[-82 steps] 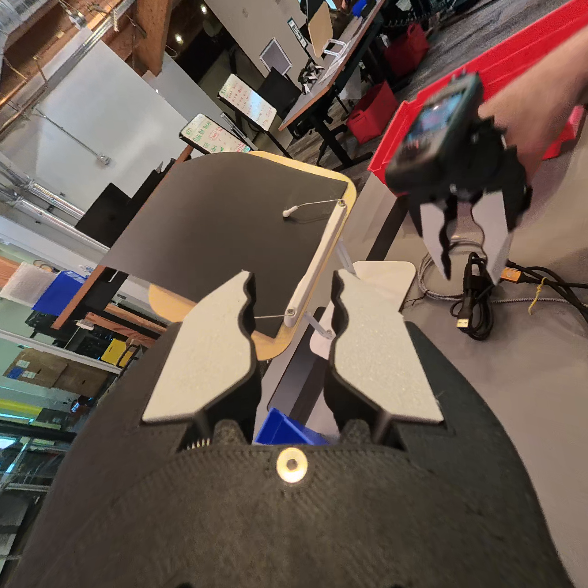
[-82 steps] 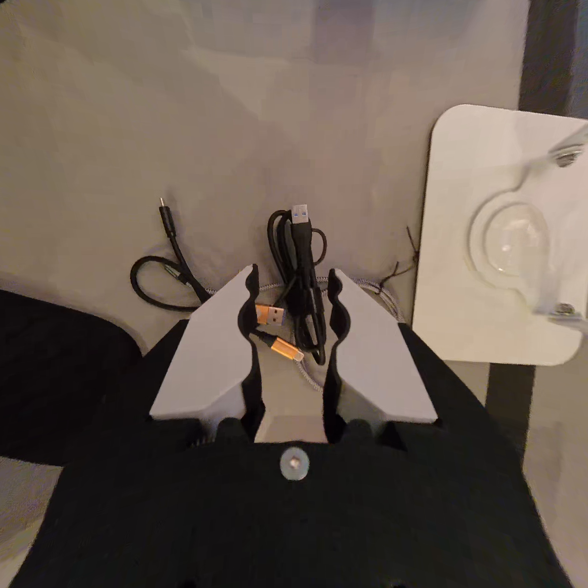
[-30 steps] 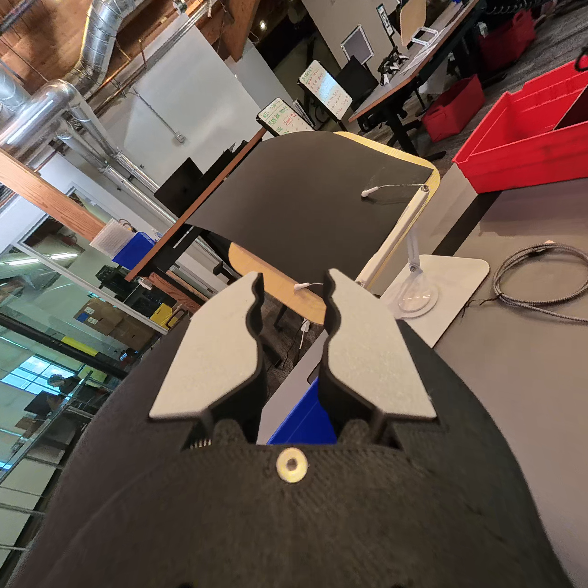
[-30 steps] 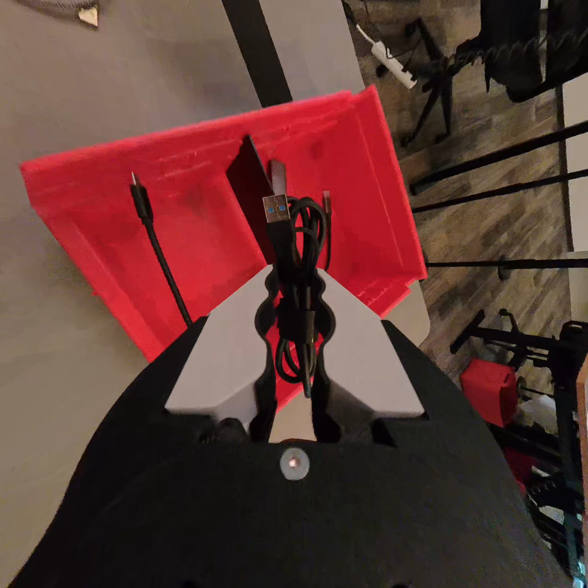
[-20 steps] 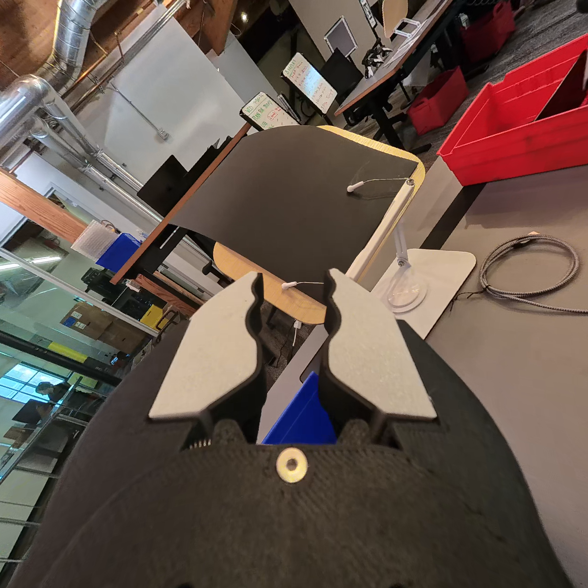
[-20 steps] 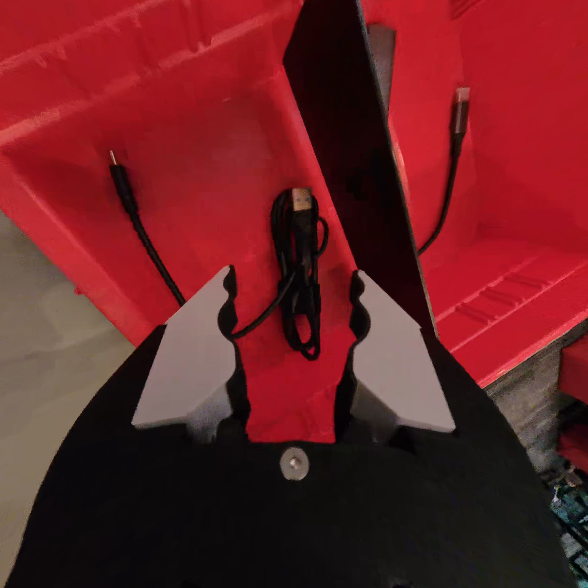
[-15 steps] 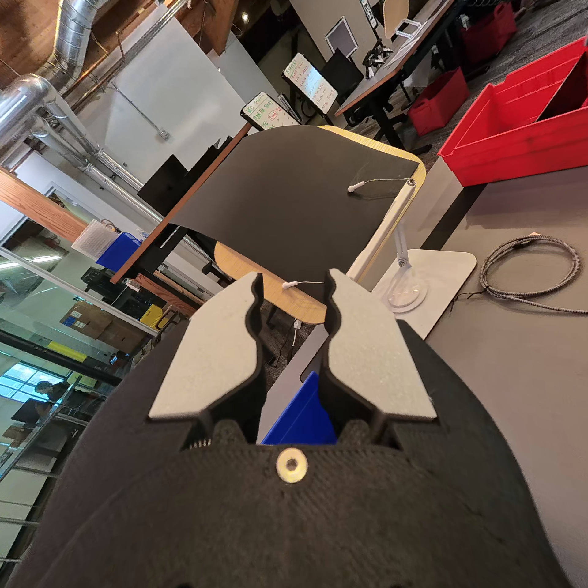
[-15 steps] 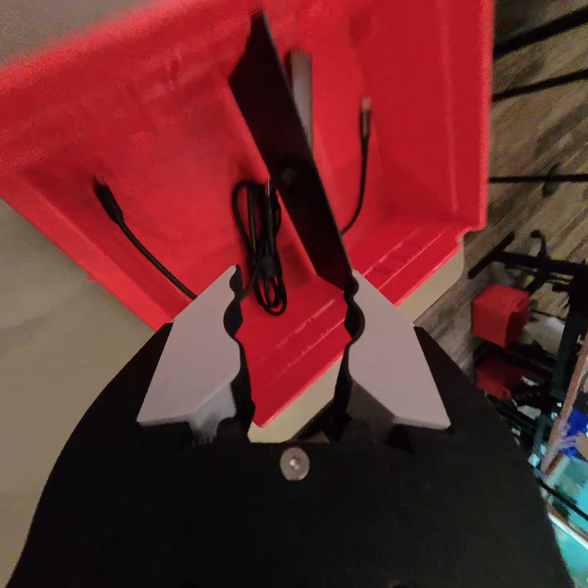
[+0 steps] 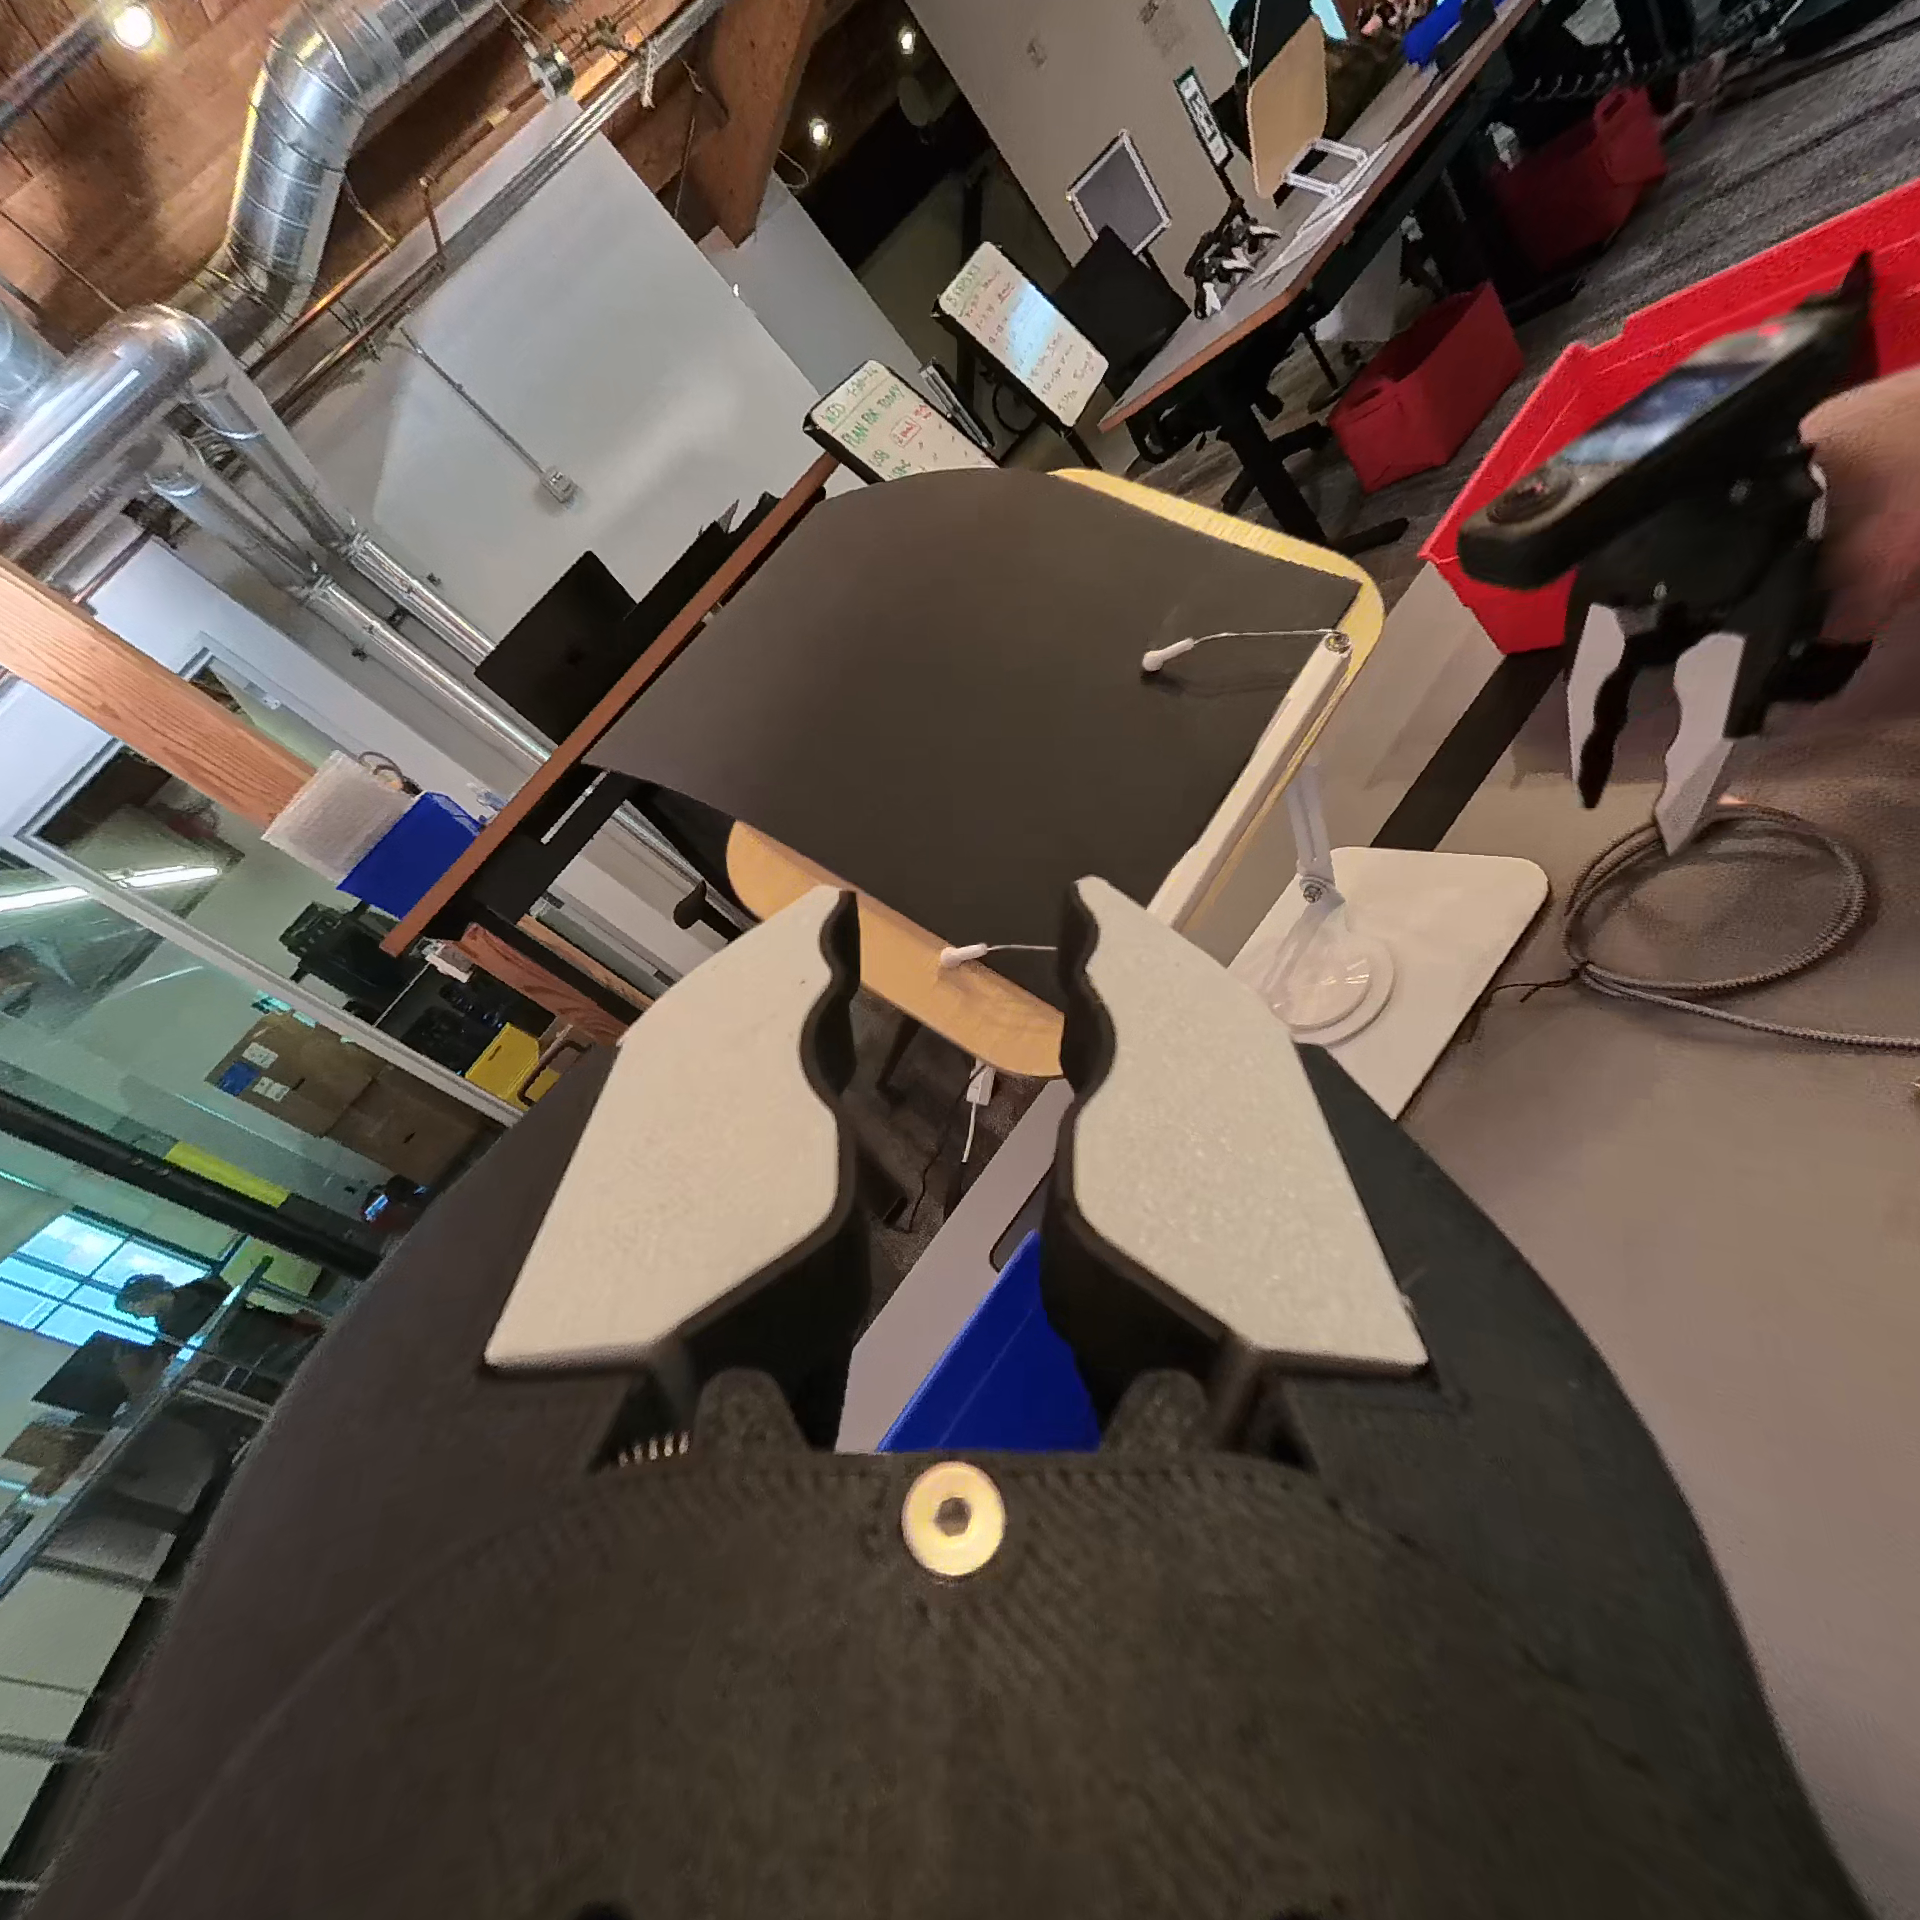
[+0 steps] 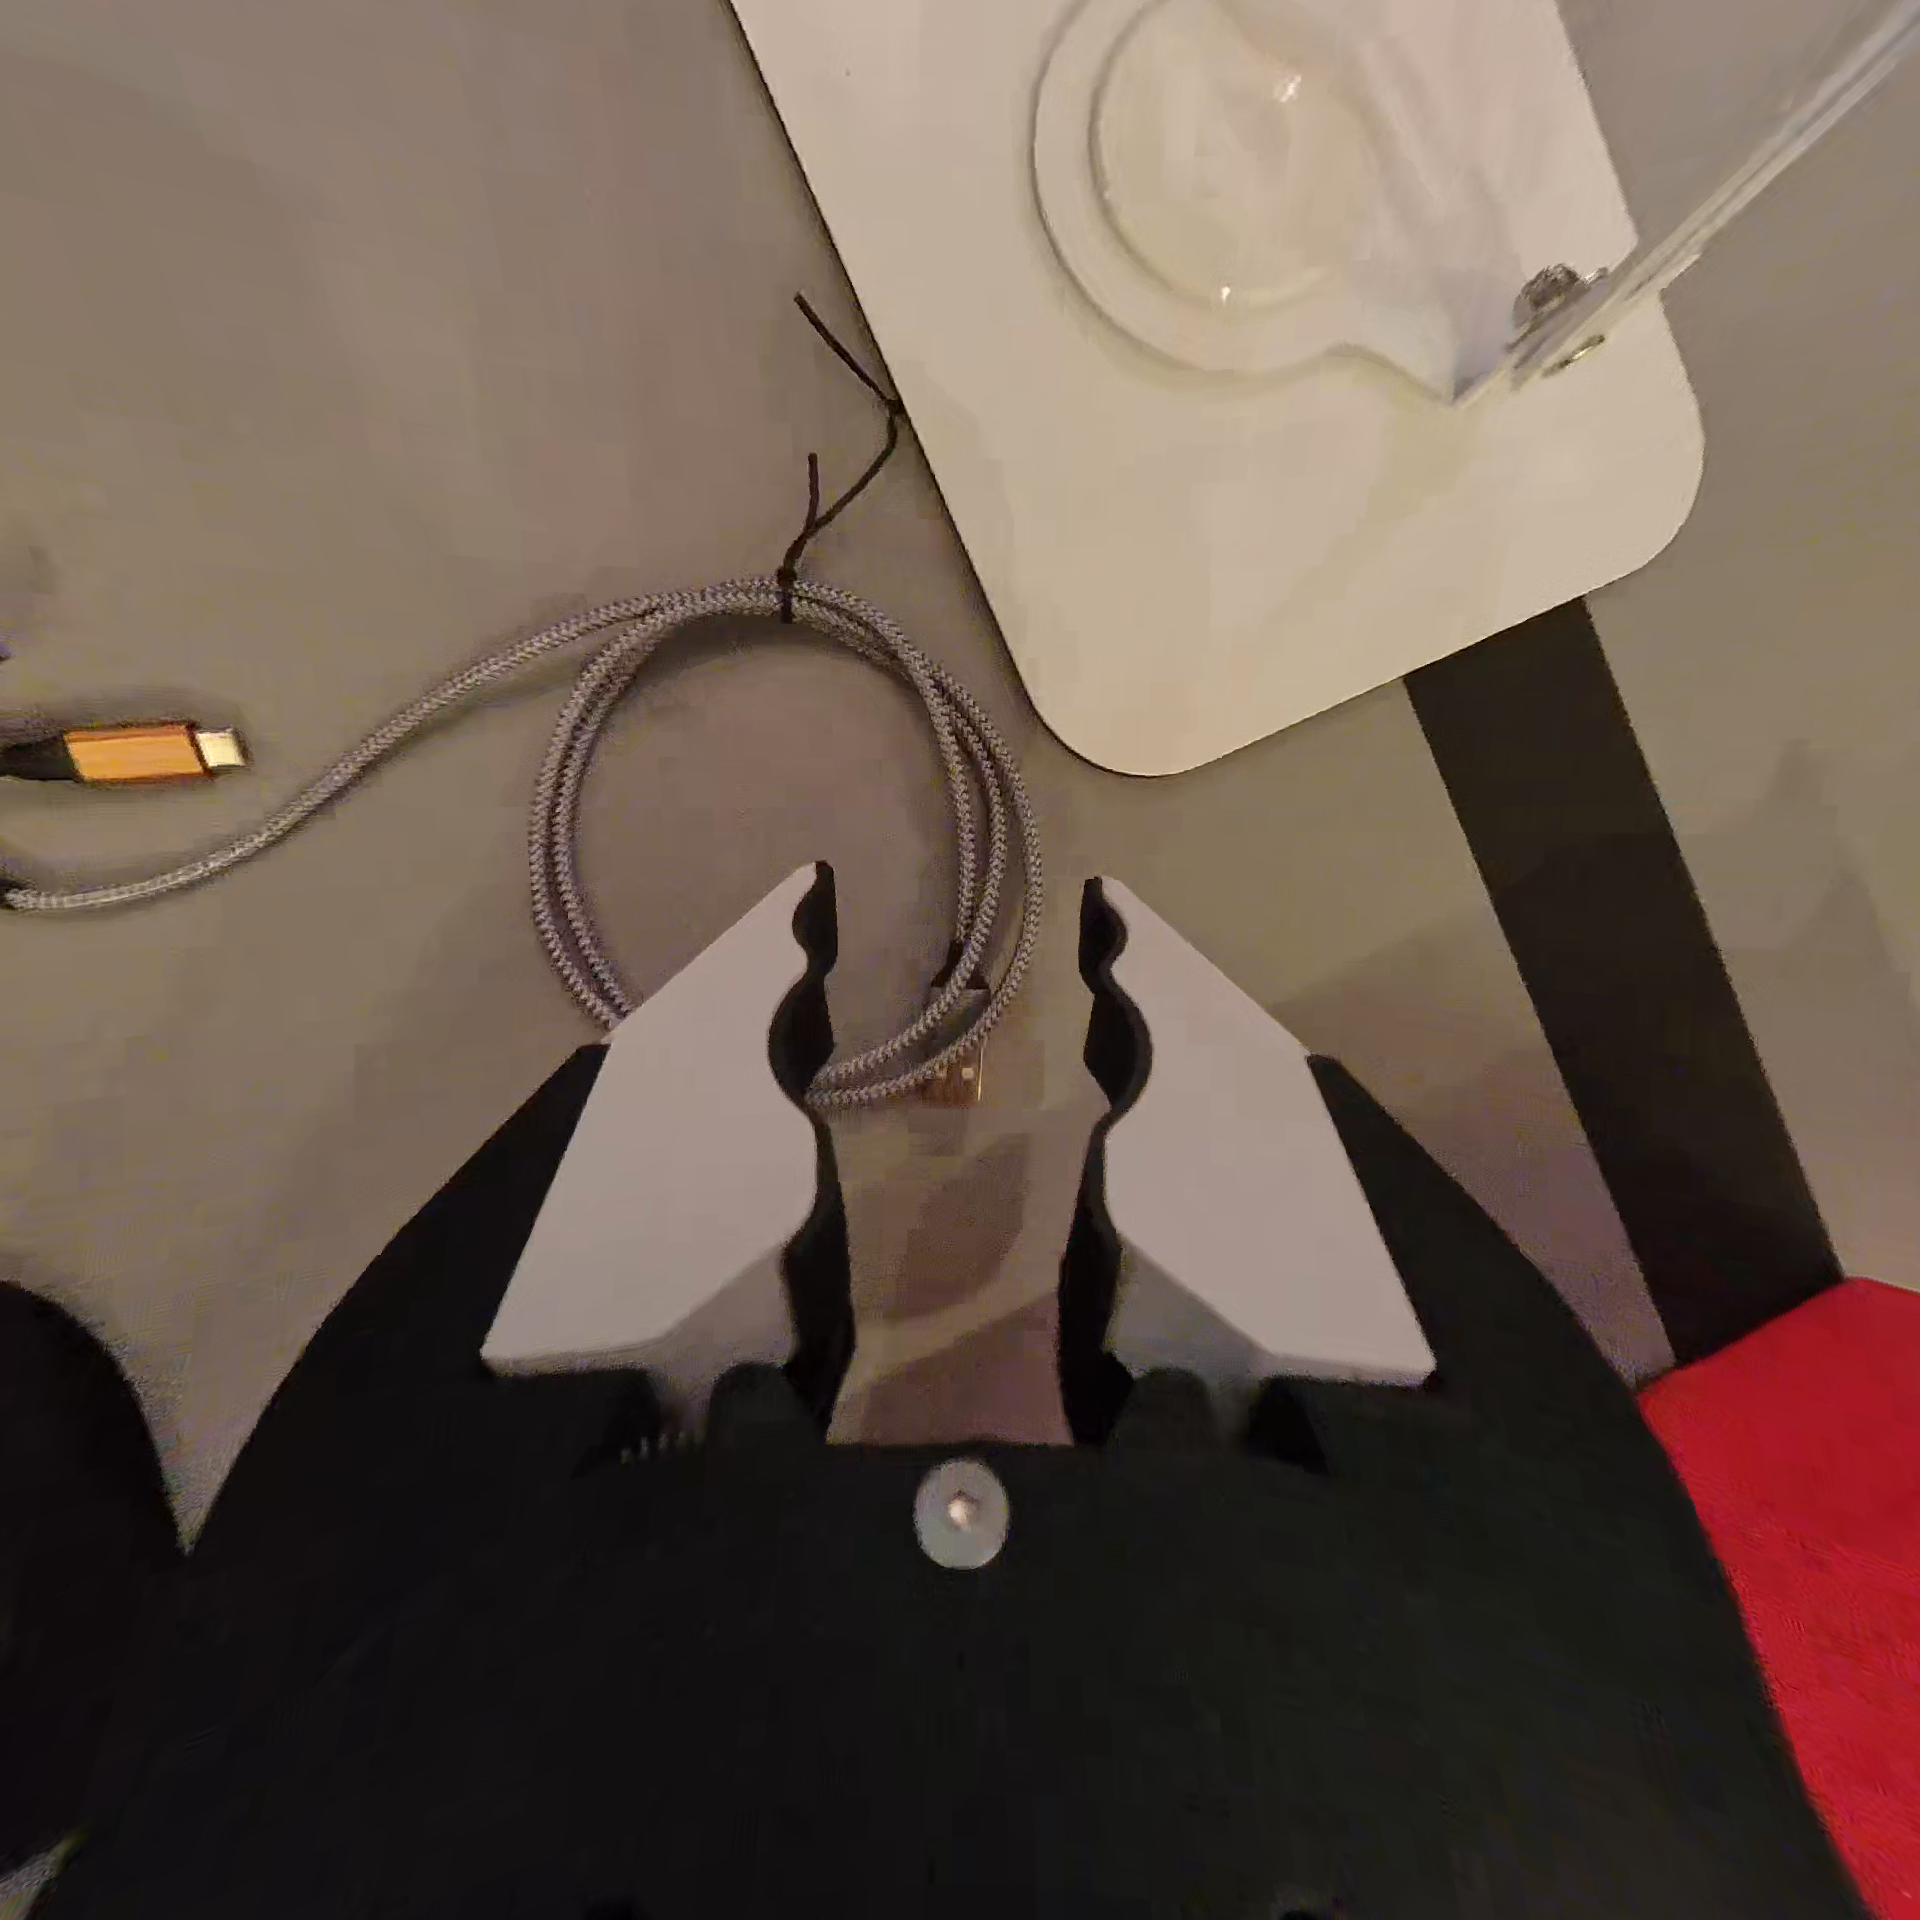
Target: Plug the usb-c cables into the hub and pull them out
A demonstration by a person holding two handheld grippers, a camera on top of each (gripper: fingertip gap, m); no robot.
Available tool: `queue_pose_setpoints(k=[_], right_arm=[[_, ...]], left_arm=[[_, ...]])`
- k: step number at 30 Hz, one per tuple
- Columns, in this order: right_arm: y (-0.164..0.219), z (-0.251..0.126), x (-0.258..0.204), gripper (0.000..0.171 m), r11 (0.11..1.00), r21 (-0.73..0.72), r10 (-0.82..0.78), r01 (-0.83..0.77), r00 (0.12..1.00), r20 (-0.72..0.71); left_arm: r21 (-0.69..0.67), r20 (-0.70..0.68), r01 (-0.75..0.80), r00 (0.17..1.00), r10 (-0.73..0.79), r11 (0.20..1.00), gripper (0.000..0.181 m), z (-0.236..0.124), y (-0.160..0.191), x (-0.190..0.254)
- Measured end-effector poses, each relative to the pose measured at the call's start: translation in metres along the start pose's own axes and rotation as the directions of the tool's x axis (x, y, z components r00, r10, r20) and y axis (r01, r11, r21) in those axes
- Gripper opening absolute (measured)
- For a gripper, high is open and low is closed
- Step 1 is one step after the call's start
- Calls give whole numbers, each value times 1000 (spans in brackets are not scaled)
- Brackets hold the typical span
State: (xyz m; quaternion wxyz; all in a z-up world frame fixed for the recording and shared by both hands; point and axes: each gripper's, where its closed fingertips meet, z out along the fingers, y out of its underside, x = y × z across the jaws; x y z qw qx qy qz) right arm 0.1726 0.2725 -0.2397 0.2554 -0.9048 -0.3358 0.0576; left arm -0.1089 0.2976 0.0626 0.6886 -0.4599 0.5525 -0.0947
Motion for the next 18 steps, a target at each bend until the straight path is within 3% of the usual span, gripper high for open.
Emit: queue_pose_setpoints(k=[4,8,11,14,18], right_arm=[[12,23,10,40,999,-9,51,-51,999,2],[10,28,7,8,997,53,45,-47,999,27],[9,25,4,7,997,72,27,-29,999,19],[-6,3,-2,6,985,172,22,-24,1000,15],[-28,-61,0,5,955,296,2,14,999,-54]], left_arm=[[-16,15,7,1000,-7,1000,36,0,6,-6],[-37,5,-13,1000,13,999,36,6,8,1],[-43,-7,-25,1000,24,999,36,10,7,6],[-40,-9,-27,1000,27,999,36,11,6,7],[-33,-3,-25,1000,25,999,36,9,5,6]])
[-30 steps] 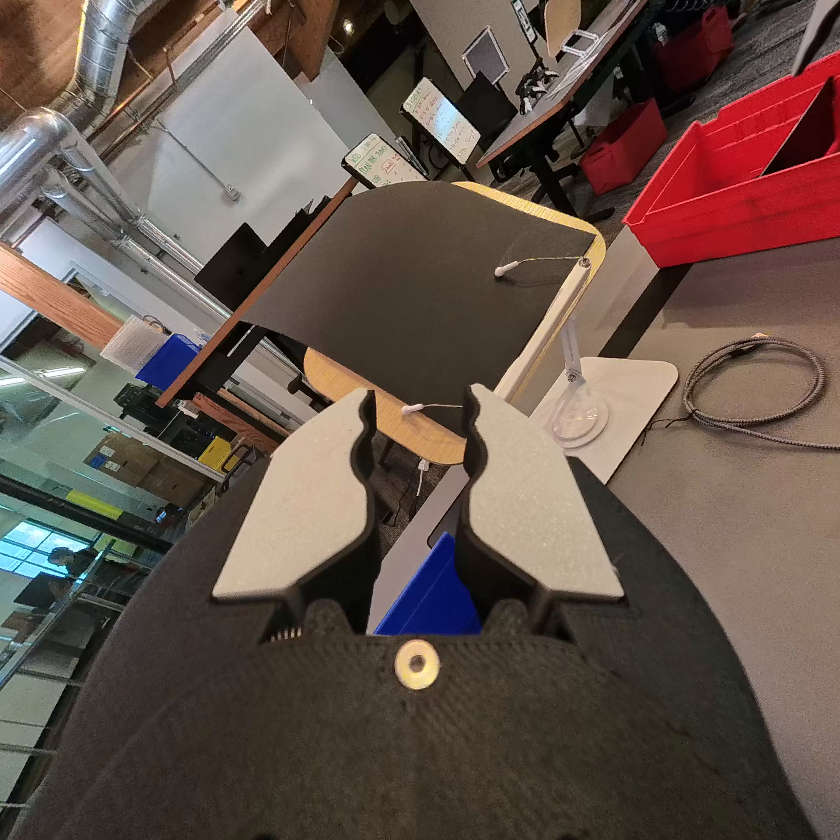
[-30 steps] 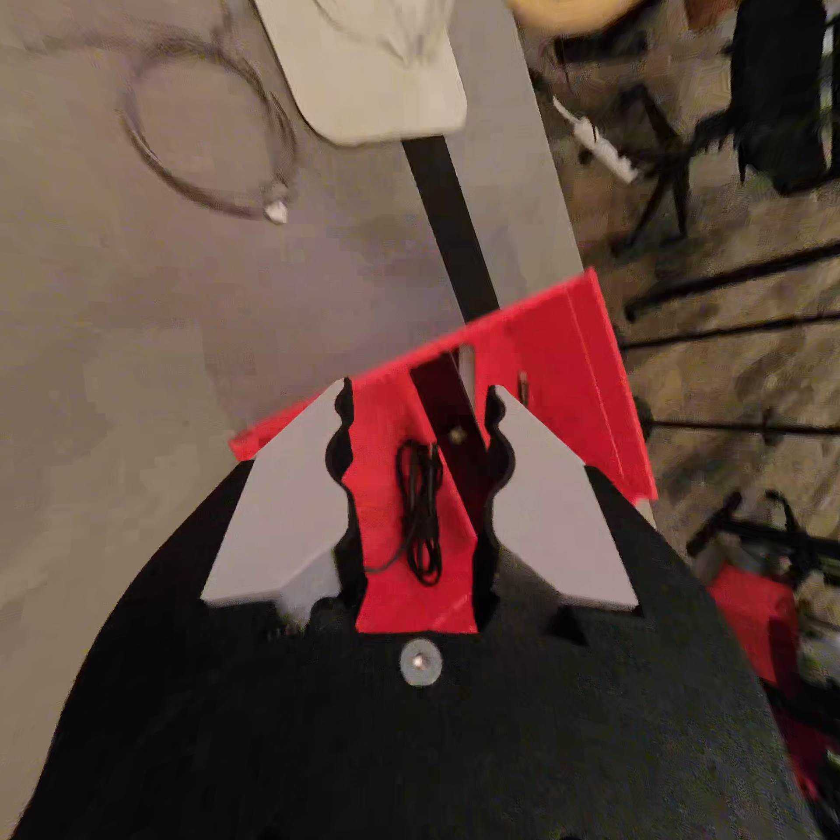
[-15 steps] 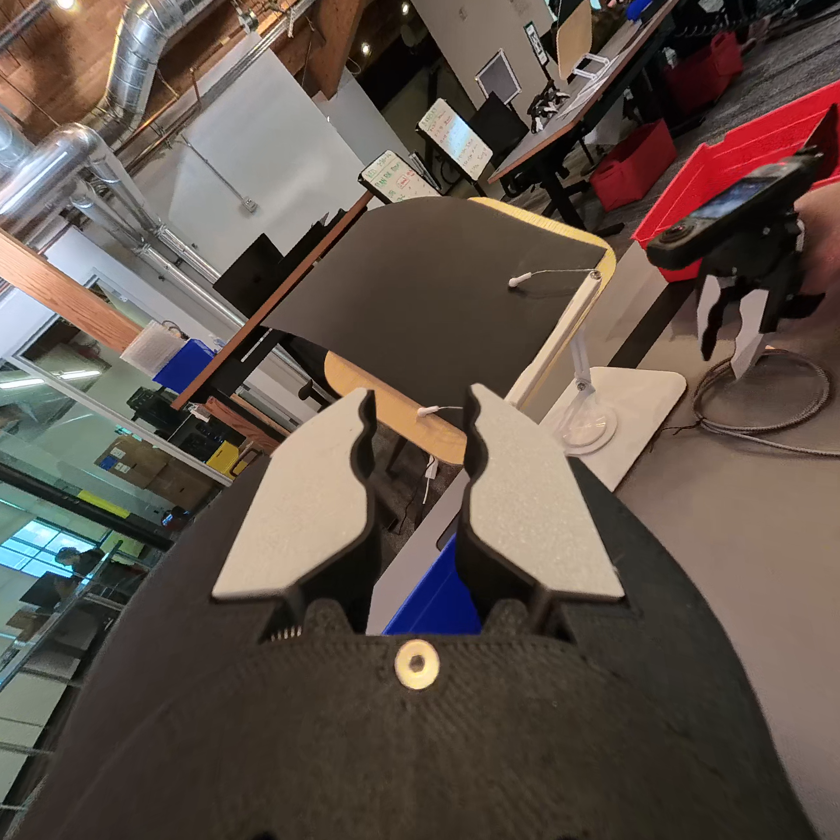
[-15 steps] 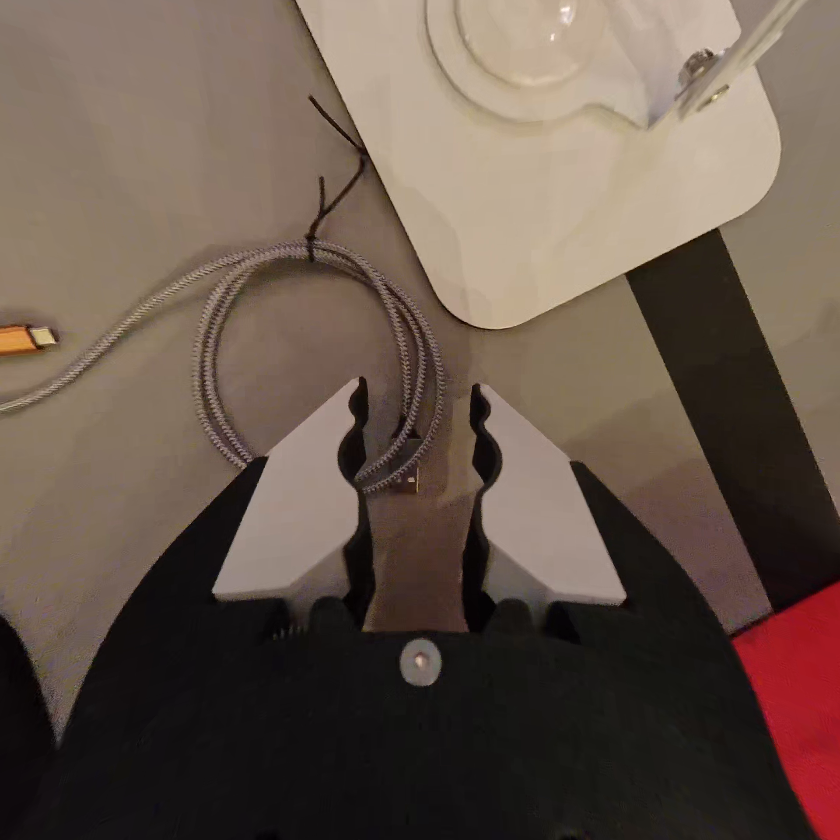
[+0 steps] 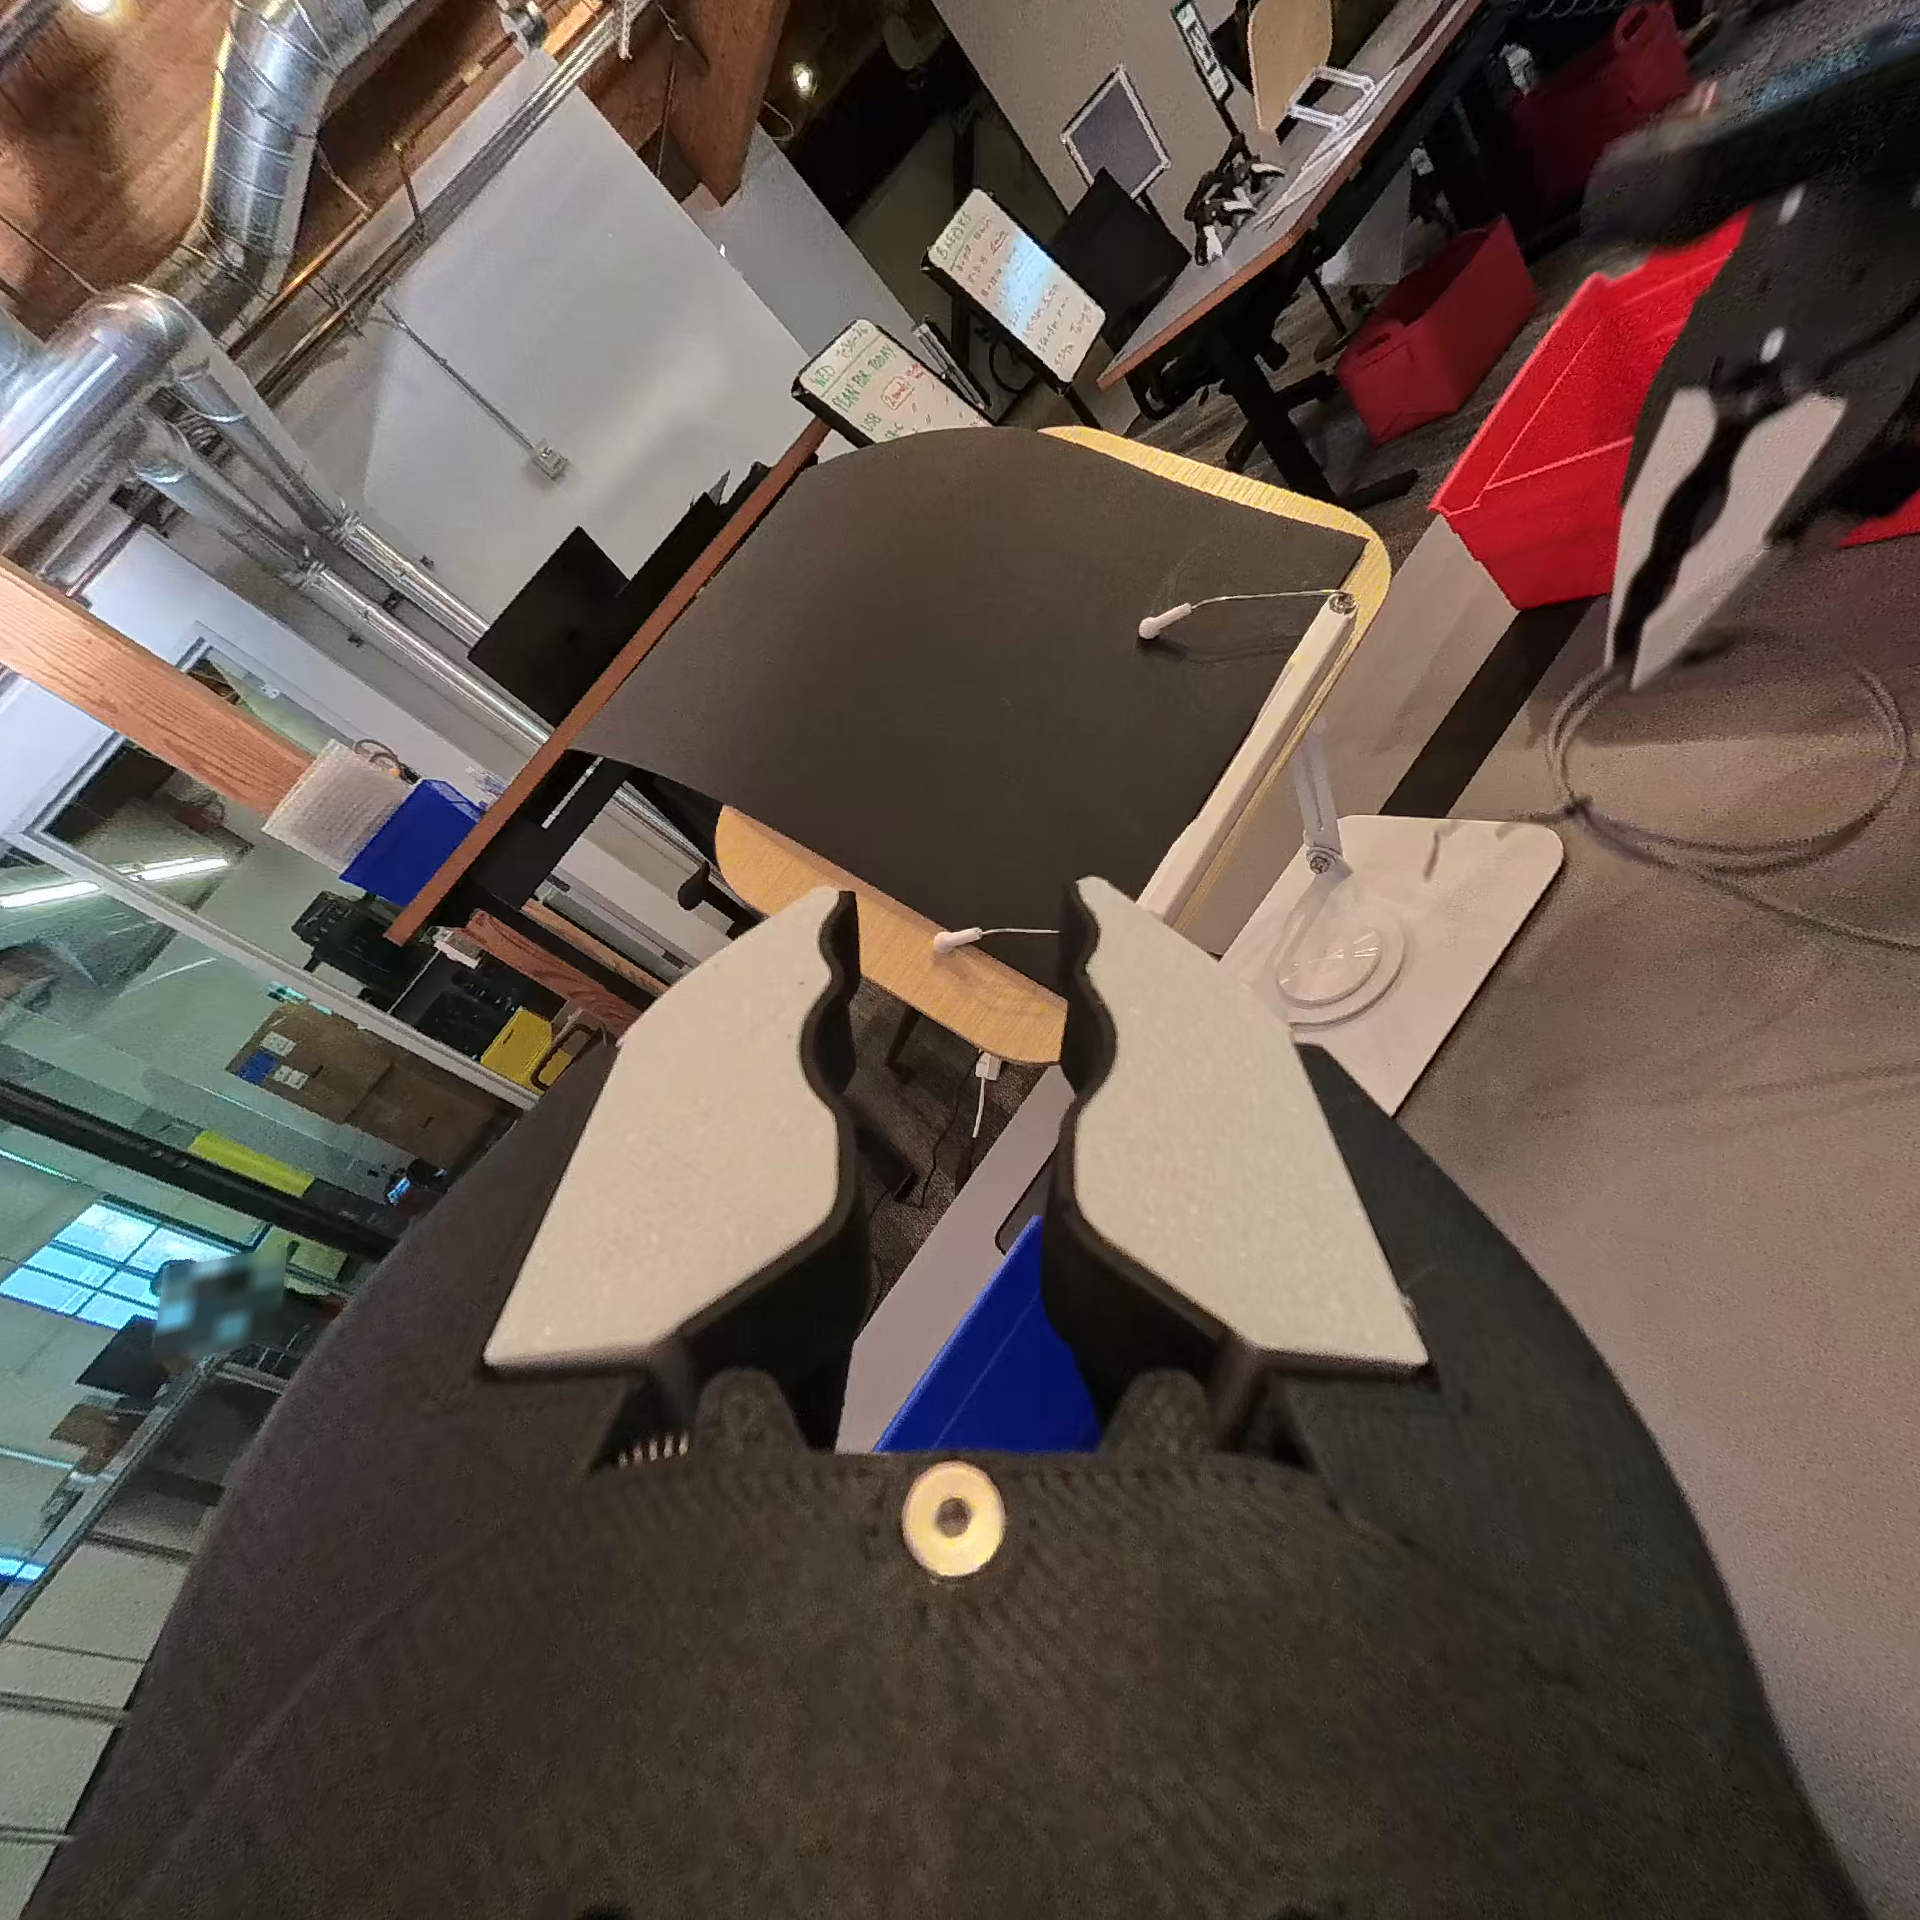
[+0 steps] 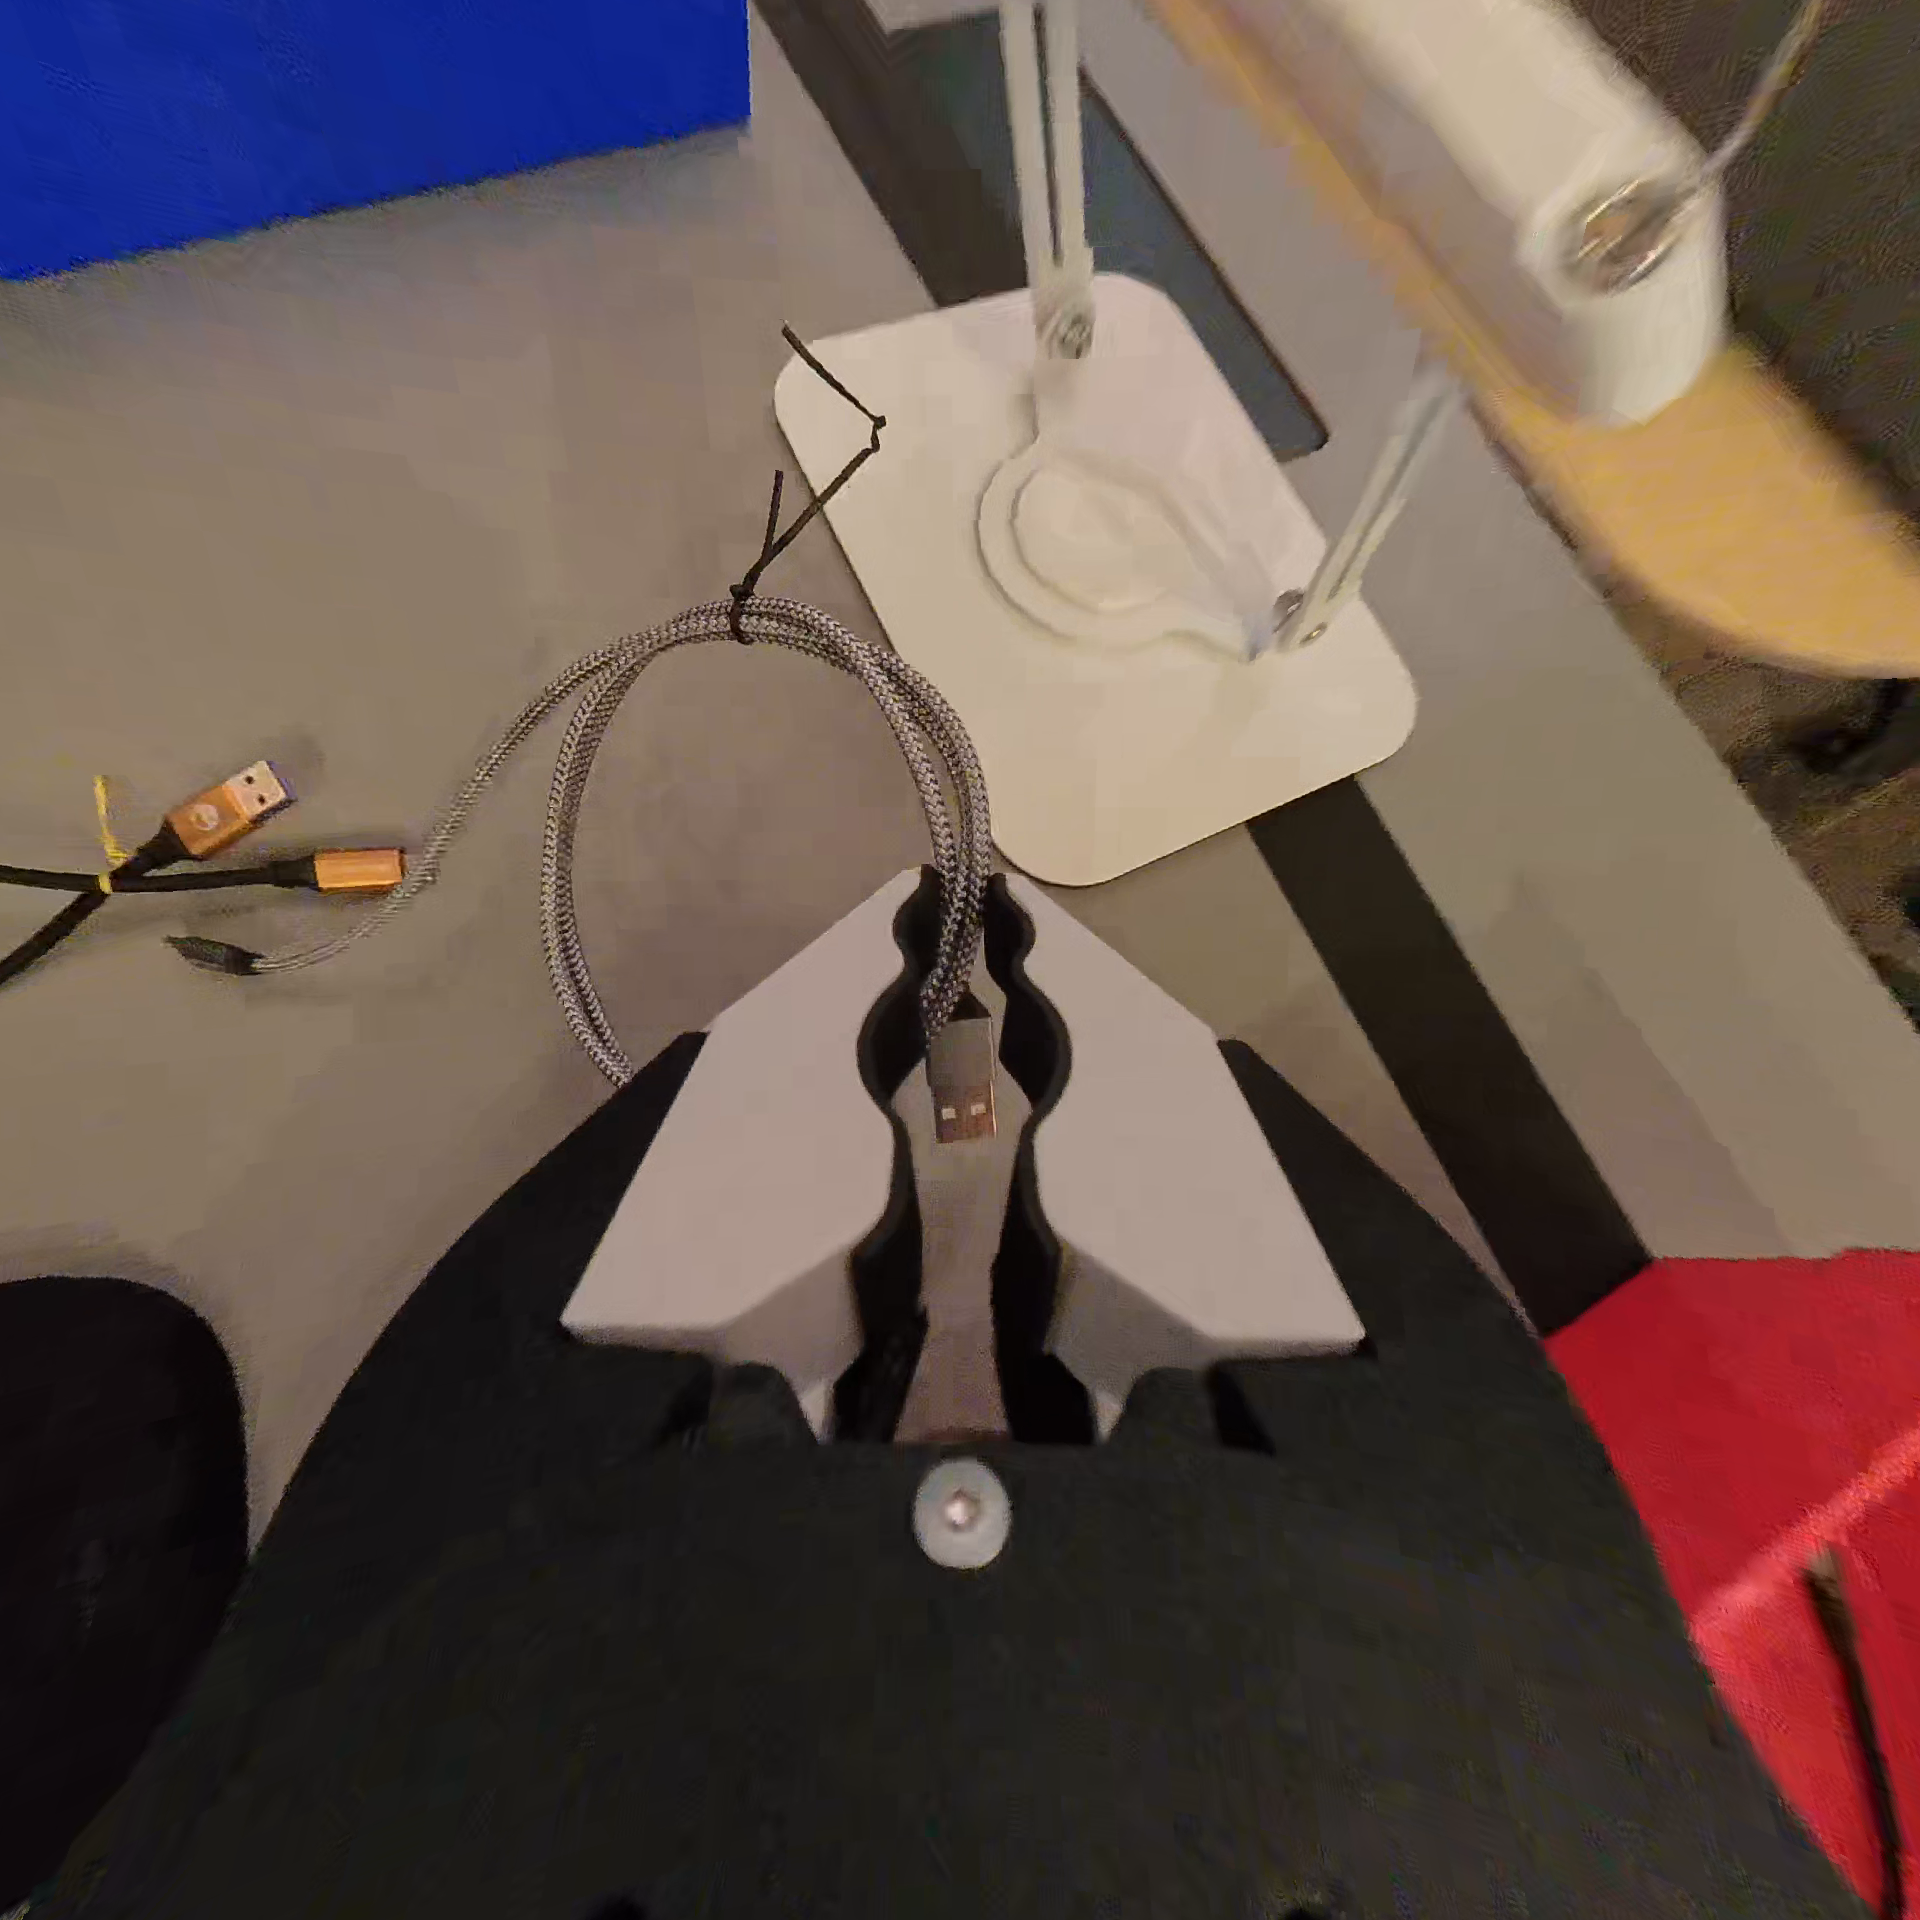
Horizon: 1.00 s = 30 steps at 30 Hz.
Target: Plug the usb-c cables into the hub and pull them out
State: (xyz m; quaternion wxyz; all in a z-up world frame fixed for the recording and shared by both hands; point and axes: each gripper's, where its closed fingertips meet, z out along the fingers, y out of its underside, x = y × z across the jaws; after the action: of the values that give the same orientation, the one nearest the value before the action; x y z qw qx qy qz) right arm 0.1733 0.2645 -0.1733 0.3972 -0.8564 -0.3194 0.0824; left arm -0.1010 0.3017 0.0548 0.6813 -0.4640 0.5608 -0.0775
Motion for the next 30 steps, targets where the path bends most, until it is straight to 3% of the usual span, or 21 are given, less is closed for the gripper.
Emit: queue_pose_setpoints(k=[7,12,16,20,23,30], right_arm=[[-47,-160,46,5,980,191,-6,47,978,-208],[-24,-271,104,5,983,168,17,67,891,-454],[10,-325,132,6,995,63,-29,82,806,-591],[51,-322,145,5,988,-119,-149,94,752,-642],[83,-285,144,6,970,-221,-218,105,776,-591],[152,-184,127,6,946,-317,-202,70,890,-408]], left_arm=[[13,5,5,1000,-5,1000,36,-4,-3,-2],[10,-3,-4,1000,4,1000,36,-1,-4,2],[5,-16,-9,1000,9,1000,36,3,-4,7],[-7,-31,-22,999,22,1000,36,9,-3,14],[-14,-38,-30,999,29,999,36,11,-2,17],[-13,-41,-32,999,31,999,36,10,-1,17]])
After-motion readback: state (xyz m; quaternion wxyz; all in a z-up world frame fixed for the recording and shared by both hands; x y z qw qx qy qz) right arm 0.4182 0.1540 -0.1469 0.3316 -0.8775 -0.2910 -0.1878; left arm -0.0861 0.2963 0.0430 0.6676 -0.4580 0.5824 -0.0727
